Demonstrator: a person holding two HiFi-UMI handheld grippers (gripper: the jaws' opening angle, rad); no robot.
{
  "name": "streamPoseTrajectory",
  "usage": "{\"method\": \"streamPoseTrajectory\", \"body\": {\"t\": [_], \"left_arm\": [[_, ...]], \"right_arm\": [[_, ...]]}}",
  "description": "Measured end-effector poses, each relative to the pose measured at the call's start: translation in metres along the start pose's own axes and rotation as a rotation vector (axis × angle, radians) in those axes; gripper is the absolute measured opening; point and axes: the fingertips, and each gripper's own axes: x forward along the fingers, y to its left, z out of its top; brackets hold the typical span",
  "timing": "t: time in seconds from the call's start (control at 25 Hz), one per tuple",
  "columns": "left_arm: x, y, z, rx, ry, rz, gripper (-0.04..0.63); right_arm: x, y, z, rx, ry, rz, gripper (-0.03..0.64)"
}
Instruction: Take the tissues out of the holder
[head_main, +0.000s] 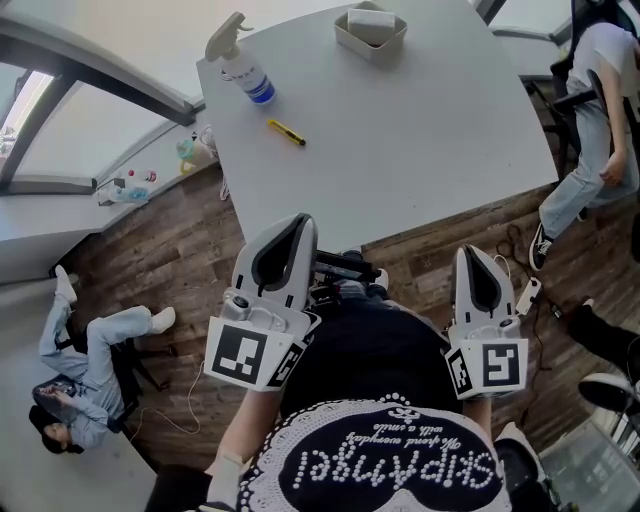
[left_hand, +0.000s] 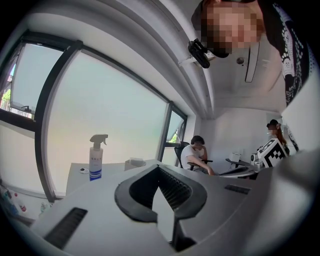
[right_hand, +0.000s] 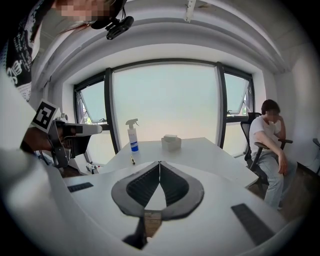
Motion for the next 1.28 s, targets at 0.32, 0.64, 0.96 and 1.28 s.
{"method": "streamPoseTrajectory", "body": {"t": [0.32, 0.64, 0.96, 1.28], "left_arm": [[-0.002, 0.022, -0.003, -0.013, 0.004, 0.006, 0.002], [-0.008, 0.036, -0.005, -0.022, 0.004, 0.014, 0.002], [-0.008, 0.044, -0.003, -0.030, -0.008, 0.031, 0.002], [-0.002, 0.047, -0.002, -0.036, -0.006, 0.074, 0.002]], "right_arm": [[0.016, 0.015, 0.004, -0.008, 0.006, 0.010, 0.013], [0.025, 0.029, 0.007, -0.016, 0.005, 0.019, 0.014], [0.032, 0.031, 0.016, -0.030, -0.008, 0.030, 0.012], [0.045, 0.024, 0.021, -0.041, 0.002, 0.070, 0.014]]}}
